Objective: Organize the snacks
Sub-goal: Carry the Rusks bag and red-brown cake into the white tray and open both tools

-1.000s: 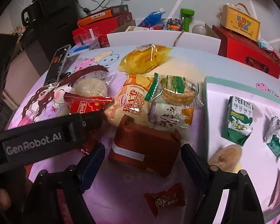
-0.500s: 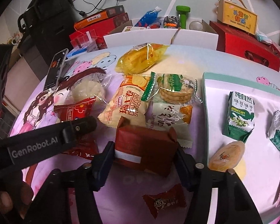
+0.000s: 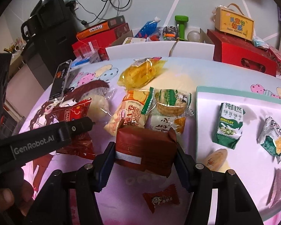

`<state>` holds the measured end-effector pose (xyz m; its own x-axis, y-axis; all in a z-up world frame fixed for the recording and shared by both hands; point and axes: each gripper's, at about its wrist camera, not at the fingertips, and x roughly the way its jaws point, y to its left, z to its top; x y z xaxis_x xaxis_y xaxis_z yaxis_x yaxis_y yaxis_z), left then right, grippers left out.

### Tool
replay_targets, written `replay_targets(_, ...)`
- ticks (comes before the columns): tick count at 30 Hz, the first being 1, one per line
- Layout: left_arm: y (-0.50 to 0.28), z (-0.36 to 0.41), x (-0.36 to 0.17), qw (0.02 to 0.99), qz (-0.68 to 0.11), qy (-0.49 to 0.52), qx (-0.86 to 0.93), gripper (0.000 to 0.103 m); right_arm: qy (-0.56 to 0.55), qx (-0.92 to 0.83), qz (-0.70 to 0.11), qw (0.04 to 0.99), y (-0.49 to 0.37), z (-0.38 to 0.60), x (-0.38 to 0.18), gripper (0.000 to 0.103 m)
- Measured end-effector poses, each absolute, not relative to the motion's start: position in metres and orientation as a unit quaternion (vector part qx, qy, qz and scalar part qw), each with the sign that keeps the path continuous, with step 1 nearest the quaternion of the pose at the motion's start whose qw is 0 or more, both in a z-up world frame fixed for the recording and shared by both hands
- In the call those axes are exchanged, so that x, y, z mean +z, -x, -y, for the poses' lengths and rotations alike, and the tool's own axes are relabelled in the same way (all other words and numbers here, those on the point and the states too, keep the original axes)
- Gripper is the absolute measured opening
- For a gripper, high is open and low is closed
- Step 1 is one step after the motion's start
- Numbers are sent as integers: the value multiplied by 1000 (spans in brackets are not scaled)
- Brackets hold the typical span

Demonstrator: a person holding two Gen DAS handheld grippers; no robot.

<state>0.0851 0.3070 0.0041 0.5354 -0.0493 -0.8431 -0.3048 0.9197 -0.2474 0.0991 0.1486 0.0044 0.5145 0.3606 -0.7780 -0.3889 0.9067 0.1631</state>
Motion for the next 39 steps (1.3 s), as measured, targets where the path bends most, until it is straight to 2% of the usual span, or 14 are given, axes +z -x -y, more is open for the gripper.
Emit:
replay_targets(24,-79,-277,43,883,-440,155,54,57,-37,129,-404,905,-105,-74,44,63)
replay_targets(39,-86,-177,55,890,-441,98,-67,57,-107,-54,-392,912,-112,66,59,63)
